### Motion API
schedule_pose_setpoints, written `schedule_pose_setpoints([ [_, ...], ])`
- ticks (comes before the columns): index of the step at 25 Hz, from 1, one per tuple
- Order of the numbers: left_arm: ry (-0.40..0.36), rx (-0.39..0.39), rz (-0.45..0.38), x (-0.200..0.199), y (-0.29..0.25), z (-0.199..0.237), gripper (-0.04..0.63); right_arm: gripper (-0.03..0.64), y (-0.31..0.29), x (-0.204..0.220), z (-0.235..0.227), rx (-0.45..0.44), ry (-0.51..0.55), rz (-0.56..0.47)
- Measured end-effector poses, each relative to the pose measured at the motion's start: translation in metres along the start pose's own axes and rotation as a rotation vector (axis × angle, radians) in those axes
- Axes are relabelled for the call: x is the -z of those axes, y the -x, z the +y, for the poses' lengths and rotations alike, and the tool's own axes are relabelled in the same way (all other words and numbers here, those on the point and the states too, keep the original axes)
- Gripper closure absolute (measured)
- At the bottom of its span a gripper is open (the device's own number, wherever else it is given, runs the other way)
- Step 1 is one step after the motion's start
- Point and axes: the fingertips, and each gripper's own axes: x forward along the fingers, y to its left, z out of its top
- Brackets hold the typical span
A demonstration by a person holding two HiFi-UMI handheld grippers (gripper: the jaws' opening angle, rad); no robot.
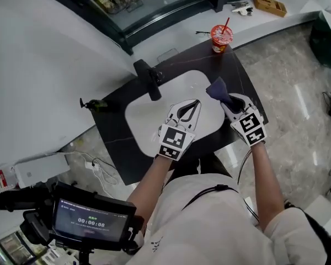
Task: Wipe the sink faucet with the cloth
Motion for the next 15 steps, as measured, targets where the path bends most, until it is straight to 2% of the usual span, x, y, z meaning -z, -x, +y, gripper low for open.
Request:
schedule_pose_setpoints([
  [8,0.072,-0.261,-0.04,0.014,0.079,0.063,0.6,0.503,-0.046,-0.078,0.053,-0.18,0.164,-0.099],
  [11,0.107,-0.339,-0.049,0.025,0.108,0.08,0.6,0.503,-0.064,-0.1,0.068,-0.229,0.236,-0.113],
  [15,0.15,-0.426,-0.068,0.035,0.141,0.106,0.6,0.503,-0.099,-0.157,0.075,-0.267,0.368,-0.145],
])
